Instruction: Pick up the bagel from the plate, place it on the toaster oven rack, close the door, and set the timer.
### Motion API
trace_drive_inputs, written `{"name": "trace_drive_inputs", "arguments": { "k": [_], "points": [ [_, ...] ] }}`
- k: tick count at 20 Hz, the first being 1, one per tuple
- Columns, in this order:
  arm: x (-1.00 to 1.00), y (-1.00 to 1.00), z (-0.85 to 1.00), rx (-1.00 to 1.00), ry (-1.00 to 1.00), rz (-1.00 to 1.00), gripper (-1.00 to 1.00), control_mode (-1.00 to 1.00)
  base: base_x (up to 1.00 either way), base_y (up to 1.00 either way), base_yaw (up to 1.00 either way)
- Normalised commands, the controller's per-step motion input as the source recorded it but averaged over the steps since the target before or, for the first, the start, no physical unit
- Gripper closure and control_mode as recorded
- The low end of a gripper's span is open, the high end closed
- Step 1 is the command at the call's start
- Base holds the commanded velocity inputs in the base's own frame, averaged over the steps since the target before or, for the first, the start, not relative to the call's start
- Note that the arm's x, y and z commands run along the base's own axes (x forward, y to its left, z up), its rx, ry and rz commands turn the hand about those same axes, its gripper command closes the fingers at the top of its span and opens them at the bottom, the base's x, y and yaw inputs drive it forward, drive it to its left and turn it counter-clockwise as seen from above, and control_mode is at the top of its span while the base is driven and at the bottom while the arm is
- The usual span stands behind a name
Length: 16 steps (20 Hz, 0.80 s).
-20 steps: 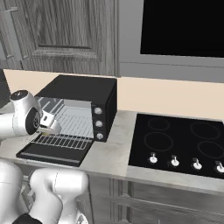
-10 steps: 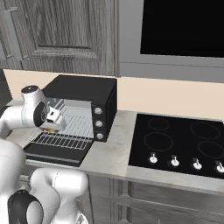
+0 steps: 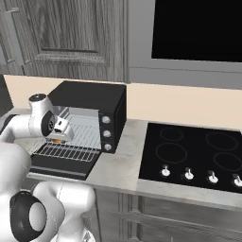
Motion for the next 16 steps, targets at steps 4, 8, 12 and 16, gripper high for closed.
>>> {"name": "trace_drive_inputs", "arguments": {
  "k": [4,8,12,16],
  "points": [
    [0.03,0.00,-0.27,0.00,0.00,0.02,1.00,-1.00,0.00,0.00,0.00],
    [0.02,0.00,-0.23,0.00,0.00,0.01,1.00,-1.00,0.00,0.00,0.00],
    [0.06,0.00,-0.21,0.00,0.00,0.01,1.00,-1.00,0.00,0.00,0.00],
    [0.11,0.00,-0.18,0.00,0.00,0.01,1.00,-1.00,0.00,0.00,0.00]
  ]
}}
